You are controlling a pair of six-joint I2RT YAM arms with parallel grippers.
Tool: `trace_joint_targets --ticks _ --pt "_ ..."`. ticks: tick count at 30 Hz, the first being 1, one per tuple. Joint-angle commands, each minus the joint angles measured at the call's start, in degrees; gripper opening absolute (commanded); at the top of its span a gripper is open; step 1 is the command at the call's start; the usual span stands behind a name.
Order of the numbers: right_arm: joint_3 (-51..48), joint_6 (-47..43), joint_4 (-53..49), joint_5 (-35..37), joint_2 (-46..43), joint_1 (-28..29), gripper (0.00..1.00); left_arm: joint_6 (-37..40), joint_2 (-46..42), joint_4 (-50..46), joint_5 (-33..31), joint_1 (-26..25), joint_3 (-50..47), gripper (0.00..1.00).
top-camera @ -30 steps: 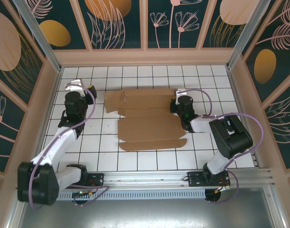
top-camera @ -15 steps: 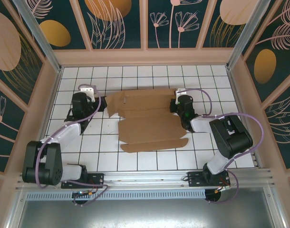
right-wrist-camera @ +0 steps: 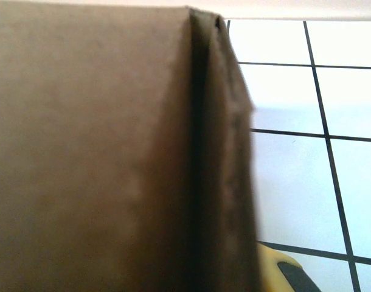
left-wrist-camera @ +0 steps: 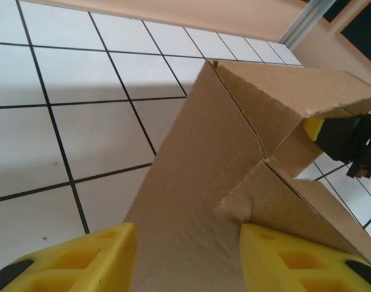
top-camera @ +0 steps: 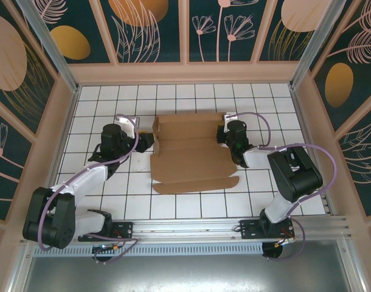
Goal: Fold the paper box
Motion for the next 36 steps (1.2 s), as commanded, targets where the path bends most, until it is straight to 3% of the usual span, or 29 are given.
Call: trace_joint_targets --ticks 1,12,23,36 --pt "1.45 0.31 -0.07 -0.56 0.03 -0.16 0.01 5.87 0.35 -4.10 0.27 -1.83 2.98 0.50" --pt "1.16 0.66 0.41 -1.18 0.26 -0.14 0.01 13.96 6.21 -5.04 -4.84 -4.83 7.22 0.59" --pt "0.97 0.49 0.31 -2.05 0.27 -0.15 0.01 23.42 9.99 4.41 -5.65 -5.48 6.06 0.75" --pt "0.89 -0.11 0.20 -2.71 -0.07 -0.19 0.01 30.01 19.55 4.01 -8.34 -5.50 13.41 0.76"
